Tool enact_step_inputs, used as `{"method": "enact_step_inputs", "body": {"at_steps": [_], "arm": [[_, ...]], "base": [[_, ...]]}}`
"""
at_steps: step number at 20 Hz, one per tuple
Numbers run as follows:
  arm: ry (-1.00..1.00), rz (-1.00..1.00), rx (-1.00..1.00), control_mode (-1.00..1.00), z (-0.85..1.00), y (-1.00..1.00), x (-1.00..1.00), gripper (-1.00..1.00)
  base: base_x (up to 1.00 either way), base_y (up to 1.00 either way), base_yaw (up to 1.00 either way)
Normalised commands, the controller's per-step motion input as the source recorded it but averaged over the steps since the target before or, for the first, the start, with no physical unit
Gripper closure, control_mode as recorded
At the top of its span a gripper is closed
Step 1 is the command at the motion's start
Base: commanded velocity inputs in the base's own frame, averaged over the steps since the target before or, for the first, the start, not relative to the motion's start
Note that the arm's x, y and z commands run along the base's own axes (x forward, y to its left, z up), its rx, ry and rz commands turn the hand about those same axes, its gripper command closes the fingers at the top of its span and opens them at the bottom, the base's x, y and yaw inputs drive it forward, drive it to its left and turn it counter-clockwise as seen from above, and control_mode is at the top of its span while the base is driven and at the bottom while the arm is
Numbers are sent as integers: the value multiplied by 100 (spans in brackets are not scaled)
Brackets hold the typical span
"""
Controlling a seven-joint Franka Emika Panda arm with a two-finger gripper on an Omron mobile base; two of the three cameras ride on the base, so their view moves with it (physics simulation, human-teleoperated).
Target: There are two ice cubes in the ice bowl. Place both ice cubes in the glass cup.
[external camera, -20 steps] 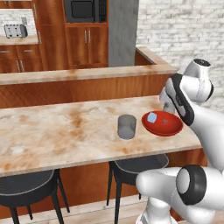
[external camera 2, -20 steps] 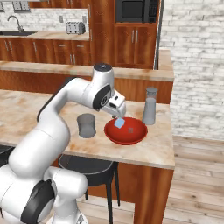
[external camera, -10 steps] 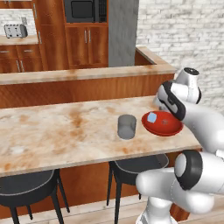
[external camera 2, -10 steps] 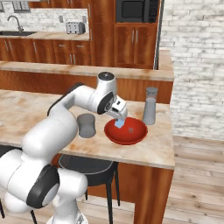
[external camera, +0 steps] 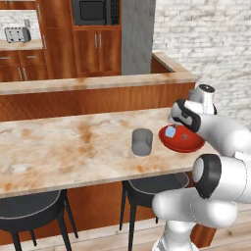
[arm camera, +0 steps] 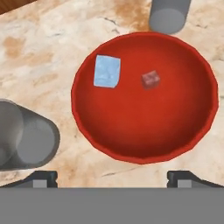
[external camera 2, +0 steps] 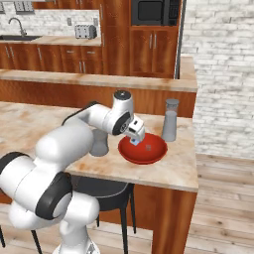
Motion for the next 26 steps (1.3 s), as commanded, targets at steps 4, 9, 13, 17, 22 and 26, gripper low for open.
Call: {"method": "enact_step_inputs", "body": {"at_steps": [4, 9, 13, 17, 22, 26], "arm": [[0, 0, 0, -100, -21, 0, 33, -100], [0, 0, 0, -100, -19, -3, 36, -100], [0, 0, 0, -100, -22, -10, 38, -100], [0, 0, 2, -100, -24, -8, 27, -100], [0, 0, 2, -100, -29, -5, 28, -100], [0, 0, 0, -100, -26, -5, 30, -100]], "base": [[0, 0, 0], [0, 0, 0], [0, 0, 0], [0, 0, 0], [0, 0, 0], [0, 0, 0]]}}
